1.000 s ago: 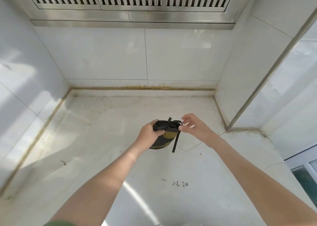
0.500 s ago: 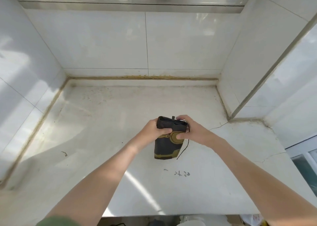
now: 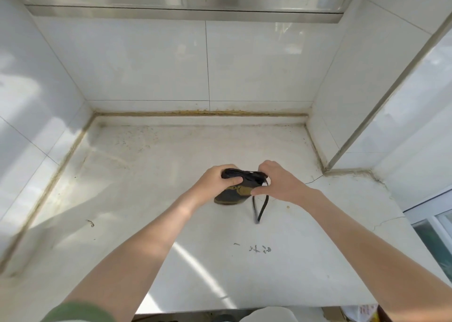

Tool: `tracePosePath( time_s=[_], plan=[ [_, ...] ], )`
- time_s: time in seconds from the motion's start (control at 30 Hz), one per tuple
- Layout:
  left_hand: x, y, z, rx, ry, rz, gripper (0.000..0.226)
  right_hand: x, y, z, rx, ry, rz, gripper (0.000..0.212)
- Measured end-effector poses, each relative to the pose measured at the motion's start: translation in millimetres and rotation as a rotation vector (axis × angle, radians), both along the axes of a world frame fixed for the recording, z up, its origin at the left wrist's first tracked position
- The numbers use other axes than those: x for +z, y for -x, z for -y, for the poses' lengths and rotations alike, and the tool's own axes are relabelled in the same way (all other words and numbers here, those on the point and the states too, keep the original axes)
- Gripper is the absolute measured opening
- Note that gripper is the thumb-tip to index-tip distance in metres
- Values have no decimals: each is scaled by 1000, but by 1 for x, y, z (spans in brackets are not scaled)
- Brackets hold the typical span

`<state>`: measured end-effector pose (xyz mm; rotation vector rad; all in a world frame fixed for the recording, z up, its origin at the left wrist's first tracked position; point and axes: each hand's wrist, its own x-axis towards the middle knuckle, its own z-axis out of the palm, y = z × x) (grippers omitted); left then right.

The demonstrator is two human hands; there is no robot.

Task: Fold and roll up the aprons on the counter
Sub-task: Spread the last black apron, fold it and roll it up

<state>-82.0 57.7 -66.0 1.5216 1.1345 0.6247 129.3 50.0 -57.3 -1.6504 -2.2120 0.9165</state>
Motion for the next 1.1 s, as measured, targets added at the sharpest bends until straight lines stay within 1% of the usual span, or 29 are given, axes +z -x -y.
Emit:
tracePosePath(
  time_s=[0.07,0.1,0.17,0.2,0.23,0.27,0.33,0.37,0.4,0.47,0.53,0.57,0.67,0.7,0.73,0.77,0.8,0.87,0.9,0.93,1.0,1.03,1.1],
  plan=[
    [-3,2,1,12,-123,-41,23,-5,1,-1,8,-130,5,24],
    [-7,2,3,19,-166,-65,24,-11,1,0,29,-166,3,18],
    [-22,4,9,14,-218,-153,18,-27,-1,6,89,-164,3,8],
    [-32,6,12,-12,-231,-217,17,-37,-3,9,123,-135,19,8],
    [-42,7,18,-53,-237,-268,17,-49,-4,14,144,-94,50,11],
    [-51,7,23,-99,-230,-316,20,-59,-4,20,155,-43,82,21],
    [-66,6,36,-172,-190,-392,27,-78,1,35,146,76,124,51],
    [-69,4,41,-206,-180,-435,28,-83,3,42,144,100,146,60],
    [-73,4,47,-237,-171,-479,27,-90,7,48,166,112,157,62],
    [-81,5,54,-296,-180,-543,26,-102,11,57,231,114,171,59],
    [-90,9,59,-356,-201,-598,29,-111,12,63,298,131,205,62],
    [-96,11,61,-381,-233,-630,33,-114,12,65,311,142,211,63],
    [-111,19,59,-473,-439,-798,58,-120,11,66,312,150,153,57],
    [-113,21,58,-517,-471,-861,62,-121,11,64,296,167,112,54],
    [-115,23,56,-546,-461,-896,64,-121,11,61,263,195,66,52],
    [-116,24,55,-542,-423,-884,62,-120,10,60,205,233,23,48],
    [-115,24,54,-489,-364,-826,57,-118,10,57,142,260,-12,45],
    [-107,21,51,-296,-205,-653,37,-115,11,49,27,279,-48,35],
    [-101,18,48,-217,-123,-602,29,-113,13,46,-20,275,-63,30],
    [-96,15,46,-156,-54,-578,26,-112,16,42,-64,277,-84,26],
    [-91,11,39,-74,28,-578,31,-111,23,35,-146,301,-136,22],
    [-90,9,37,-34,49,-571,34,-110,26,32,-178,317,-145,20],
    [-90,7,33,70,89,-494,34,-108,33,24,-216,348,-125,18]
  ],
)
